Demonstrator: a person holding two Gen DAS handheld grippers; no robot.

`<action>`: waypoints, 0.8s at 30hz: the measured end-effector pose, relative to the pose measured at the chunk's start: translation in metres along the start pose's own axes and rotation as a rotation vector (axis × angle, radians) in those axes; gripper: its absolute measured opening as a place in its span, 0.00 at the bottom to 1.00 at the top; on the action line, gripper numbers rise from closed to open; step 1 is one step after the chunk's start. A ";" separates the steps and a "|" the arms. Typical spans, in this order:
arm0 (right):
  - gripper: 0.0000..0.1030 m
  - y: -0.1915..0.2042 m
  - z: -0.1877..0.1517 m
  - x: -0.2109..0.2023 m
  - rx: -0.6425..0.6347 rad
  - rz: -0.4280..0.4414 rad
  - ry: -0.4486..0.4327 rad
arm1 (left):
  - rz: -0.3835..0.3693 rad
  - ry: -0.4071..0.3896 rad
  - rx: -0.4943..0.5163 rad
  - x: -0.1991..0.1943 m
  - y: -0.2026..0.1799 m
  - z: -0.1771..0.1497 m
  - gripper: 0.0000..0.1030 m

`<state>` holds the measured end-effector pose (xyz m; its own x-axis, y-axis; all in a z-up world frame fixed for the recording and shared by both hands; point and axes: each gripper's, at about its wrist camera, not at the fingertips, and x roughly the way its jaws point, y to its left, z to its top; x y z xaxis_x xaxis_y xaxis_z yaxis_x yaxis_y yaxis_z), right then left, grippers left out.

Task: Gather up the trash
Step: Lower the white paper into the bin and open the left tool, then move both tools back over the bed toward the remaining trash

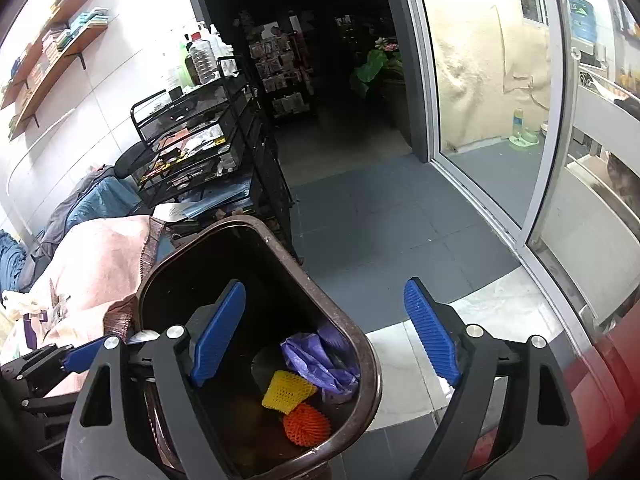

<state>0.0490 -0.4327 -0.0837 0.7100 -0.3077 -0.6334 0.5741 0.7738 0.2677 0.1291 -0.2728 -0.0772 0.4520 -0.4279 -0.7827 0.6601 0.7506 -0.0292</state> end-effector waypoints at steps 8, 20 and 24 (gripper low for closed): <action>0.90 -0.005 -0.001 0.004 0.012 -0.007 0.011 | 0.040 -0.030 0.036 -0.011 0.000 -0.007 0.93; 0.90 0.010 -0.005 0.004 -0.017 0.048 0.012 | 0.048 -0.129 -0.077 -0.065 0.035 -0.026 0.95; 0.90 0.026 -0.008 0.001 -0.052 0.085 0.013 | 0.091 -0.170 -0.087 -0.085 0.050 -0.037 0.95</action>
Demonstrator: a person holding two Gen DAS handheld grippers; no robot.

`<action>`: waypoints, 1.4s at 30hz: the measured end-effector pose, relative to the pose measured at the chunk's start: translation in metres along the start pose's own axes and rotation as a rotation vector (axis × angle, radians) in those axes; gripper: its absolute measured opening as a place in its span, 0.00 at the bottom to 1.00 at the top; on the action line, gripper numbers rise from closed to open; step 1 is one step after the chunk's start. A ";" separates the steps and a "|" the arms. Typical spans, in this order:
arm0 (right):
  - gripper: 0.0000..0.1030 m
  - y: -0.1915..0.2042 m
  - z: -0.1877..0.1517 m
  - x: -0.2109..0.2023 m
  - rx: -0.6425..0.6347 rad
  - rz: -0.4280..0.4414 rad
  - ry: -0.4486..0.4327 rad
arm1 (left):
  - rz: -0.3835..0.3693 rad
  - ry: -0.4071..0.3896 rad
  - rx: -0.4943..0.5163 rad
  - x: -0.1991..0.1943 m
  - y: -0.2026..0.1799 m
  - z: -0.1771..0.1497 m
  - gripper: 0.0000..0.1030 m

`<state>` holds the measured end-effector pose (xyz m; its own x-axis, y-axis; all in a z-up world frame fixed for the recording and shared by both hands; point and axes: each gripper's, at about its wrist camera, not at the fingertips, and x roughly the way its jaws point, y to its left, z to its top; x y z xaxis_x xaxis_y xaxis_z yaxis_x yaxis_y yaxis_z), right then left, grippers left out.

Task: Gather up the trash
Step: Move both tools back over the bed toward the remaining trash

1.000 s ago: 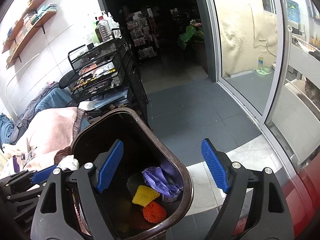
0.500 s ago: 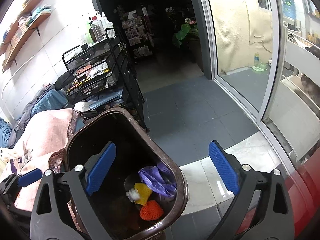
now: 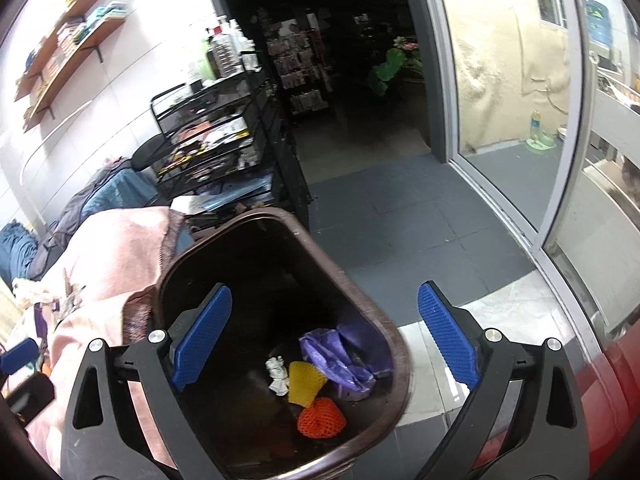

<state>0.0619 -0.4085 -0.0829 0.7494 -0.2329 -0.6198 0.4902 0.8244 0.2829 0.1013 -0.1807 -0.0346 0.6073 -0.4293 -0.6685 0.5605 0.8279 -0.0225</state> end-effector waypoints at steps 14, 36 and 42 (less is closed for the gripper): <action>0.90 0.095 -0.012 -0.014 -0.193 0.178 -0.006 | 0.192 -0.049 -0.110 -0.042 0.082 -0.028 0.95; 0.92 0.246 -0.040 -0.031 -0.509 0.487 0.060 | 0.446 0.026 -0.368 -0.088 0.232 -0.097 0.95; 0.92 0.269 -0.046 -0.028 -0.552 0.526 0.099 | 0.455 0.042 -0.380 -0.085 0.251 -0.096 0.94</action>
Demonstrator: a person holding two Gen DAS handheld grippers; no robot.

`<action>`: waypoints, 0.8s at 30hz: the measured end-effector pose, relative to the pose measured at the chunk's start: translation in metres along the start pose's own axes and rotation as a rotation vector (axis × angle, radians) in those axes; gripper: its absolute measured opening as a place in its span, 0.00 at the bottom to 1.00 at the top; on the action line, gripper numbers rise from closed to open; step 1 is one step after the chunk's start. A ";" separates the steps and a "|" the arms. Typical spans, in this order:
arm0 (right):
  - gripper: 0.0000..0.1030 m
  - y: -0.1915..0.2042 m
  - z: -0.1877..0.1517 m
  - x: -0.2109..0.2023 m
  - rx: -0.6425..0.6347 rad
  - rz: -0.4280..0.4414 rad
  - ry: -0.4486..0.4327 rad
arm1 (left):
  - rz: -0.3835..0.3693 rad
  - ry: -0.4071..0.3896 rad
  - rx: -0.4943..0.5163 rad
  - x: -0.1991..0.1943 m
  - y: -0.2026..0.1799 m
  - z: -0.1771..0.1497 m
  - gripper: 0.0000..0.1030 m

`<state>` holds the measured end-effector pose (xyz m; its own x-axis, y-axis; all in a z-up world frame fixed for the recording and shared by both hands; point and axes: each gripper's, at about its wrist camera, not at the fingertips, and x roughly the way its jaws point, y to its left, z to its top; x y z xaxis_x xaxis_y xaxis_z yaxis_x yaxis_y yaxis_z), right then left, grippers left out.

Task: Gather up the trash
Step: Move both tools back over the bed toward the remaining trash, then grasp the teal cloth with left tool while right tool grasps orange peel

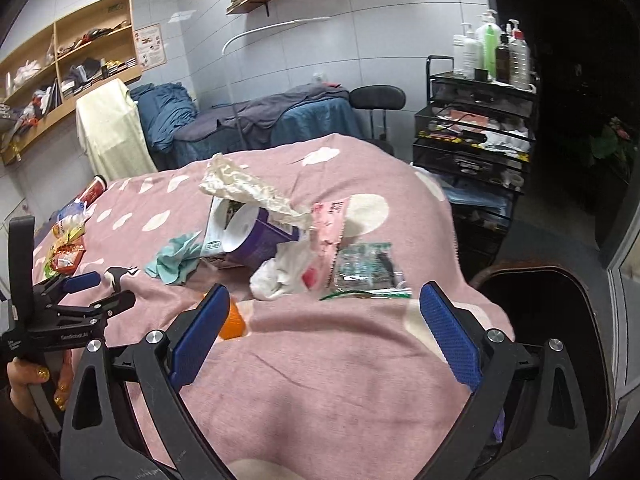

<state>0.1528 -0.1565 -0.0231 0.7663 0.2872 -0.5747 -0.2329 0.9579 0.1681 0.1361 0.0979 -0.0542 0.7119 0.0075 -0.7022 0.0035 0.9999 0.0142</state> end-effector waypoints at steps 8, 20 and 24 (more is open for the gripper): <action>0.92 0.012 -0.003 0.016 -0.014 0.055 0.076 | 0.022 0.046 0.084 0.032 -0.014 0.020 0.94; 0.91 0.056 -0.008 0.066 -0.120 0.145 0.269 | 0.051 0.120 0.093 0.070 -0.021 0.032 0.51; 0.84 0.071 -0.007 0.084 -0.168 0.164 0.322 | 0.042 0.093 0.072 0.059 -0.020 0.030 0.30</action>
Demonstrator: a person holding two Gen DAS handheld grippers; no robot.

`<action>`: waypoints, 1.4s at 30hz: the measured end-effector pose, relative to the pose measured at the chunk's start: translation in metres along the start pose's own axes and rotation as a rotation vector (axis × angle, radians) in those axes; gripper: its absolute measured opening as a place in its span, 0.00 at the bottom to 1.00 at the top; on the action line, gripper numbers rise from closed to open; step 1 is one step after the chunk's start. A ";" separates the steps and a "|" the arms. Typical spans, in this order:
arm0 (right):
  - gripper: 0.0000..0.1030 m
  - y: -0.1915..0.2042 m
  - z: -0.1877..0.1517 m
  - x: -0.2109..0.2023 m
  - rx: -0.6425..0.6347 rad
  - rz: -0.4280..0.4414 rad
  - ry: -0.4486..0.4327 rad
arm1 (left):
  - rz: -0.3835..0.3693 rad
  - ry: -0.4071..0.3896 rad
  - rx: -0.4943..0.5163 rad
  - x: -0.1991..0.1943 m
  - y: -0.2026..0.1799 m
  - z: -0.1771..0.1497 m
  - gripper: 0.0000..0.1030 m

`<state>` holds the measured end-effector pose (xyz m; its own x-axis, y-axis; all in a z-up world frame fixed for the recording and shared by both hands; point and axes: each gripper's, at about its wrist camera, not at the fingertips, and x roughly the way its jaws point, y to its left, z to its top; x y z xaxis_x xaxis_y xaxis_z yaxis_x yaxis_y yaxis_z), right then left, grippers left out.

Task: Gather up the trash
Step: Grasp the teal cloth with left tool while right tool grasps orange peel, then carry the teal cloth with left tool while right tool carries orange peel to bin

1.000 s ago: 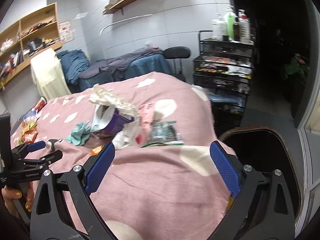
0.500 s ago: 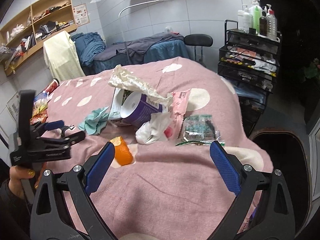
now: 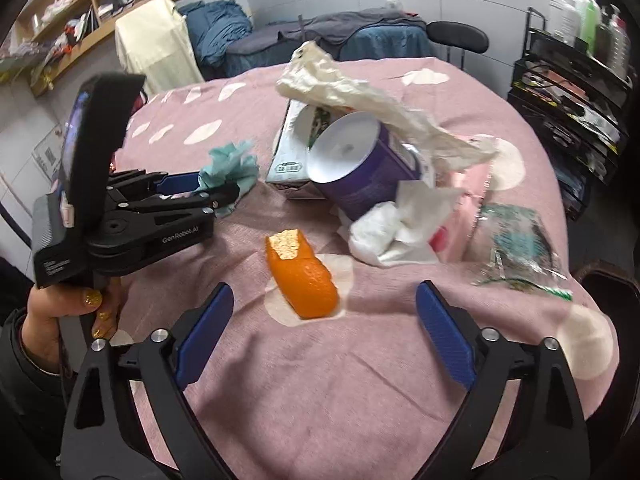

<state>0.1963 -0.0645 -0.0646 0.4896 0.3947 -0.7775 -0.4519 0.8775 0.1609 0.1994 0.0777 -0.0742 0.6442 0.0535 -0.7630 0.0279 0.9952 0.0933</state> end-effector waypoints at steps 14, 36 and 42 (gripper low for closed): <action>0.24 0.008 0.011 0.030 -0.032 0.039 0.088 | -0.010 -0.086 -0.153 -0.046 0.025 -0.024 0.23; 0.19 -0.008 -0.020 -0.052 0.094 0.109 -0.121 | -0.028 -0.181 -0.184 -0.098 0.004 -0.040 0.23; 0.19 -0.019 -0.034 -0.079 0.129 0.100 -0.166 | -0.079 -0.197 -0.155 -0.106 -0.016 -0.041 0.23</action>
<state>0.1410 -0.1217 -0.0272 0.5677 0.5118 -0.6447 -0.4109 0.8549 0.3168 0.0992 0.0598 -0.0205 0.7817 -0.0264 -0.6231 -0.0240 0.9971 -0.0723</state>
